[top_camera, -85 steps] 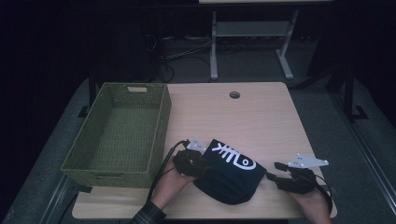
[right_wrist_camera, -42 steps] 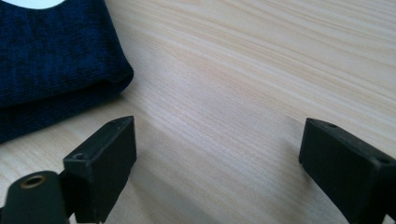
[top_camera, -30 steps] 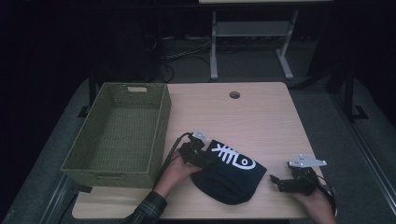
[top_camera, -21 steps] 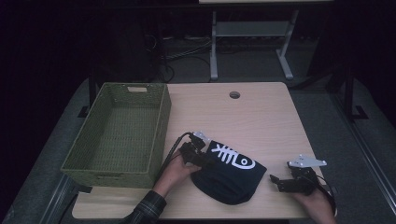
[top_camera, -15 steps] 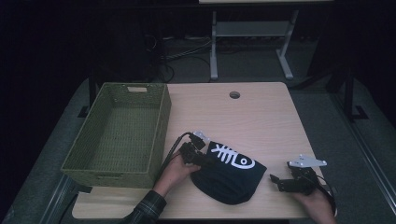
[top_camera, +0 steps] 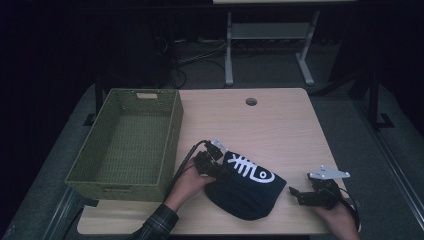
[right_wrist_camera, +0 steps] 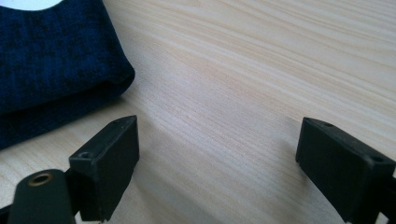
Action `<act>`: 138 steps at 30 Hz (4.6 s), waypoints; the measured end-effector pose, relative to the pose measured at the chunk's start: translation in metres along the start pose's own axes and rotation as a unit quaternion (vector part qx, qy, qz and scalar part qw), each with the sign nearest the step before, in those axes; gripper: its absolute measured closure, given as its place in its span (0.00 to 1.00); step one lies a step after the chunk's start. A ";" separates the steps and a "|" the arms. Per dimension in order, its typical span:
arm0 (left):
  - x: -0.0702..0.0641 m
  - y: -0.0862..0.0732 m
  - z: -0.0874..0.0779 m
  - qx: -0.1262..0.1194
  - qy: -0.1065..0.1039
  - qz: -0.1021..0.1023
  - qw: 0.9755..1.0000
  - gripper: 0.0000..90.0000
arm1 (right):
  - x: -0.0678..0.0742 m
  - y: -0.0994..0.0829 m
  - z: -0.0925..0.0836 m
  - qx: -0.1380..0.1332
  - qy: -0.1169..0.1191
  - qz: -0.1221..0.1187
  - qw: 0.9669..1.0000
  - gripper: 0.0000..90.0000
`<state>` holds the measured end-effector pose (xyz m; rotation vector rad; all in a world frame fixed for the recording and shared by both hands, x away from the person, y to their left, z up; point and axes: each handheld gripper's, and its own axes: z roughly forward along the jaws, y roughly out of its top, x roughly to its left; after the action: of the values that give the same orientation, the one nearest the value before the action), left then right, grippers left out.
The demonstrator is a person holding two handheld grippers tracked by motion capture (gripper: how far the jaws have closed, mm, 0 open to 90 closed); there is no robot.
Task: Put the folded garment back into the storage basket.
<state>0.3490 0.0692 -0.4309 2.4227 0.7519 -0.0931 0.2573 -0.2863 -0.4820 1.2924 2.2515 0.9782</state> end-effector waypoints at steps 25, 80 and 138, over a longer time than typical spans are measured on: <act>-0.016 0.027 -0.055 -0.016 0.001 0.008 1.000 0.80 | 0.000 0.000 0.000 0.001 0.000 0.003 1.000 0.14; -0.012 0.040 -0.224 -0.033 0.061 0.002 0.998 0.80 | 0.001 0.000 0.000 0.000 -0.001 0.005 1.000 0.15; 0.055 -0.081 -0.347 -0.088 0.156 -0.158 0.971 0.80 | 0.000 0.000 0.000 0.000 -0.003 0.005 1.000 0.15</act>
<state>0.3157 0.3450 -0.2012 2.1557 1.2318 0.2255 0.2573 -0.2856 -0.4820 1.3065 2.2431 0.9777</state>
